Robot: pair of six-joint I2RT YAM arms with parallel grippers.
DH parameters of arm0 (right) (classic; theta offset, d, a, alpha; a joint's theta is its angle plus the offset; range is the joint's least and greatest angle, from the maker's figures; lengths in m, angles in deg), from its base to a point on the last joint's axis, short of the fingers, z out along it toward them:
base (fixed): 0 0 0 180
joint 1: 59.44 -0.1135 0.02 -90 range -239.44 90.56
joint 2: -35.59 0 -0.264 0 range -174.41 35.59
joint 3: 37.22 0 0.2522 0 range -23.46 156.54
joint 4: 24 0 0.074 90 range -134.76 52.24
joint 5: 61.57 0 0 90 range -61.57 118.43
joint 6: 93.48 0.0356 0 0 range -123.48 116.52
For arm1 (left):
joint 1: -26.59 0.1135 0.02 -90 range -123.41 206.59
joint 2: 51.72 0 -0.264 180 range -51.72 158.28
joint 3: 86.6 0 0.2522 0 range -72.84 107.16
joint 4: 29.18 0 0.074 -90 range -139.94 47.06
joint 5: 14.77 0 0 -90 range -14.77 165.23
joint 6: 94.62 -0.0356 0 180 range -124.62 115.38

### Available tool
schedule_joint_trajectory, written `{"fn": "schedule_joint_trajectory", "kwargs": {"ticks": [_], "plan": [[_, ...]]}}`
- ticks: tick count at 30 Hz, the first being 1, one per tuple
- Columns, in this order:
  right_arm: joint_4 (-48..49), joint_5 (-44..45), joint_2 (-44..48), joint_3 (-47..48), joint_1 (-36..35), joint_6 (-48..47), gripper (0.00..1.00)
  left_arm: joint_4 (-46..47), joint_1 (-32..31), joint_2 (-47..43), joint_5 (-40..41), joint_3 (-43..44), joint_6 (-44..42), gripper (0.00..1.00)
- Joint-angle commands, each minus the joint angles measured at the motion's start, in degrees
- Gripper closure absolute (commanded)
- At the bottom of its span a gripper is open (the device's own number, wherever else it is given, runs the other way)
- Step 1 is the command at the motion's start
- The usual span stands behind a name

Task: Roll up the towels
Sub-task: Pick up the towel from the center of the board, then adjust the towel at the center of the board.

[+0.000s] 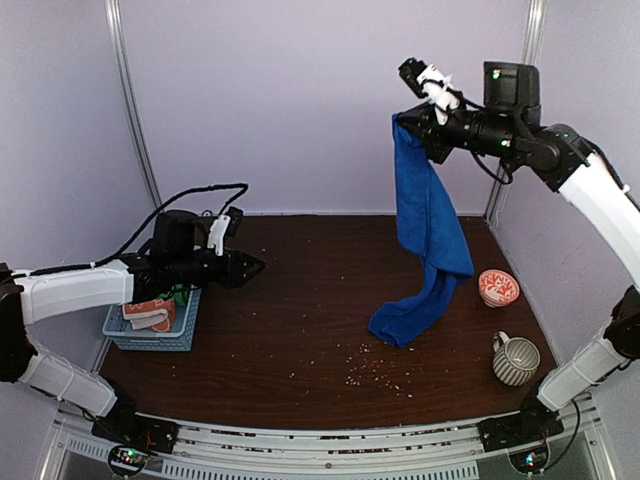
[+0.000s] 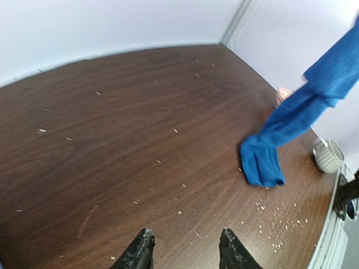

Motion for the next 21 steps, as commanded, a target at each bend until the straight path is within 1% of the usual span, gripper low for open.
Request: {"fn": "schedule_joint_trajectory", "kwargs": {"ticks": [1, 6, 10, 13, 16, 19, 21], "plan": [[0.4, 0.1, -0.5, -10.7, 4.5, 0.2, 1.00, 5.4, -2.7, 5.3, -8.8, 2.4, -1.2, 0.61], [2.3, -6.3, 4.4, -19.7, 12.2, 4.2, 1.00, 5.3, -10.2, 15.3, -9.9, 9.3, -3.4, 0.58], [1.8, -8.6, 6.9, -23.1, 15.0, 5.1, 1.00, 5.2, -16.0, 26.3, -11.0, 17.8, -4.0, 0.57], [1.9, -7.4, 8.8, -24.0, 16.5, 6.0, 1.00, 4.8, -19.6, 34.8, -11.6, 24.7, -4.7, 0.57], [2.2, -4.2, 10.7, -23.2, 18.5, 6.8, 1.00, 4.0, -22.3, 40.6, -11.3, 30.9, -5.2, 0.58], [2.0, -3.5, 11.8, -22.2, 20.6, 6.9, 1.00, 2.8, -24.0, 45.7, -10.0, 36.2, -5.3, 0.58], [1.8, -3.3, 12.2, -22.3, 20.8, 7.0, 1.00, 2.6, -24.9, 48.7, -11.3, 39.1, -5.1, 0.58]]}}
